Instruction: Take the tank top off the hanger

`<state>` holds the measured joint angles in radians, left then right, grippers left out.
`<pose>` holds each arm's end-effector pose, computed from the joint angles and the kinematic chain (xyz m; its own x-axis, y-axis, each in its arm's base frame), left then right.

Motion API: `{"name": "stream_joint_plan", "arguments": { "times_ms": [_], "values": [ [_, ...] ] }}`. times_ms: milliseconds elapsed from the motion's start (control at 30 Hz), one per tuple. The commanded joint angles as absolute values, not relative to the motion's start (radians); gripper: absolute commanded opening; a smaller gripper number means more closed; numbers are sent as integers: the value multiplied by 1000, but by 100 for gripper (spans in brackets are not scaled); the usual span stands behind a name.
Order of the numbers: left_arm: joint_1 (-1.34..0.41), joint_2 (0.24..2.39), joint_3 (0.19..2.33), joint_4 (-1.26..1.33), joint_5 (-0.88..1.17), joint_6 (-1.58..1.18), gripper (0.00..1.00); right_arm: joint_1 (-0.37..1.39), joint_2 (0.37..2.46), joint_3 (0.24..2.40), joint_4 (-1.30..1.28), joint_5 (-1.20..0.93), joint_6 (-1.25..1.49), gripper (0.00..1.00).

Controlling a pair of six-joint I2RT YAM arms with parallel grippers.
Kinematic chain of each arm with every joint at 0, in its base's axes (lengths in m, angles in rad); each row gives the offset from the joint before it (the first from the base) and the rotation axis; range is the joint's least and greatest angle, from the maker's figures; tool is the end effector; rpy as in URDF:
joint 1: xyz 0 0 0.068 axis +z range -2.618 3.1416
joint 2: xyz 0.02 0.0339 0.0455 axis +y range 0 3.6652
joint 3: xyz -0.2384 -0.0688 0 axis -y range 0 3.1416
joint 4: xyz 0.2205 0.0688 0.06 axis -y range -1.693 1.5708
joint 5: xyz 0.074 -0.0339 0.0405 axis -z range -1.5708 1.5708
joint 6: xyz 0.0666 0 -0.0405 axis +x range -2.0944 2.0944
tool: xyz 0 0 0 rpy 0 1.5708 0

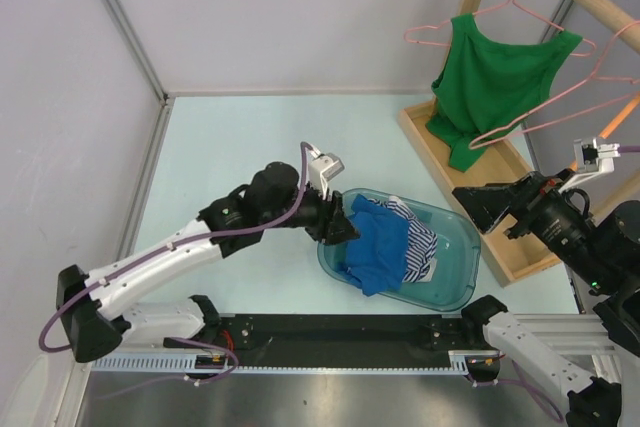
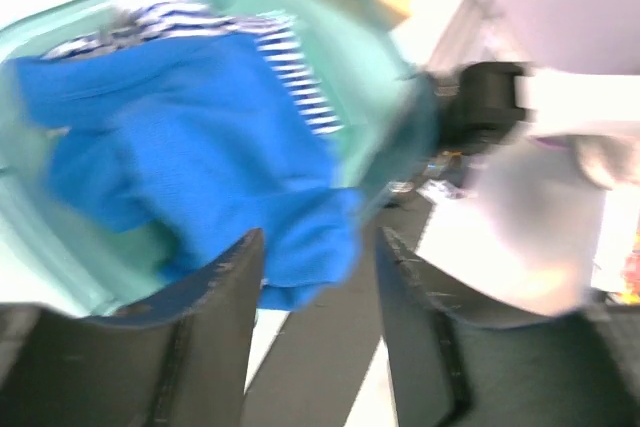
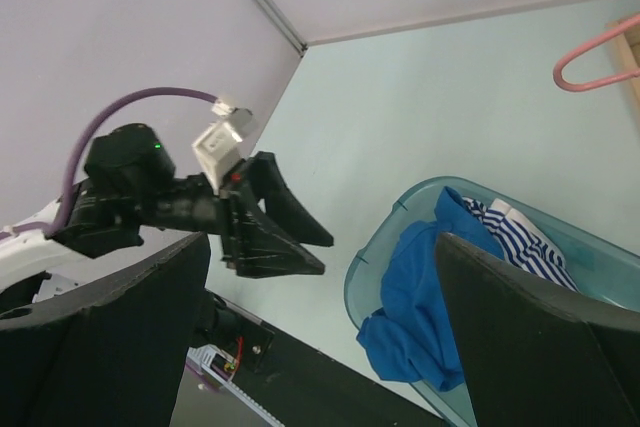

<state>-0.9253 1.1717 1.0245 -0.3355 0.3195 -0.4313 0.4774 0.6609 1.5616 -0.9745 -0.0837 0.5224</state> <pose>0.1492 -0.2329 0.2965 -0.6407 0.1910 -0.7437 0.7242 0.4720 -0.5027 0.0522 0.0333 0.4596 -0.3222 0.3931 -0.8612 -0.4283 0.7507 0.5029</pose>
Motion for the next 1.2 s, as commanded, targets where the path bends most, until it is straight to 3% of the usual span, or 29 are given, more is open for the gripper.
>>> {"name": "stream_joint_plan", "arguments": {
  "times_ms": [0,200,300,400,600,833,1167],
  "values": [
    [-960,1137,948,-223,494,-512,46,476,680,1560,-960,-100,509,100],
    [-1054,1235,828,-32,522,-603,36,479,689,1594,-979,-94,508,100],
    [-1055,1350,789,38,505,-621,39,480,689,1618,-986,-94,515,100],
    [-1054,1457,859,-63,427,-554,39,483,678,1641,-962,-77,532,100],
    [-1054,1453,977,-175,342,-477,47,511,762,1732,-1014,37,540,100],
    [-1054,1215,1008,-285,279,-451,57,525,948,1856,-951,92,489,100],
    [-1054,793,943,-419,161,-521,60,502,1347,2108,-844,469,454,100]
  ]
}}
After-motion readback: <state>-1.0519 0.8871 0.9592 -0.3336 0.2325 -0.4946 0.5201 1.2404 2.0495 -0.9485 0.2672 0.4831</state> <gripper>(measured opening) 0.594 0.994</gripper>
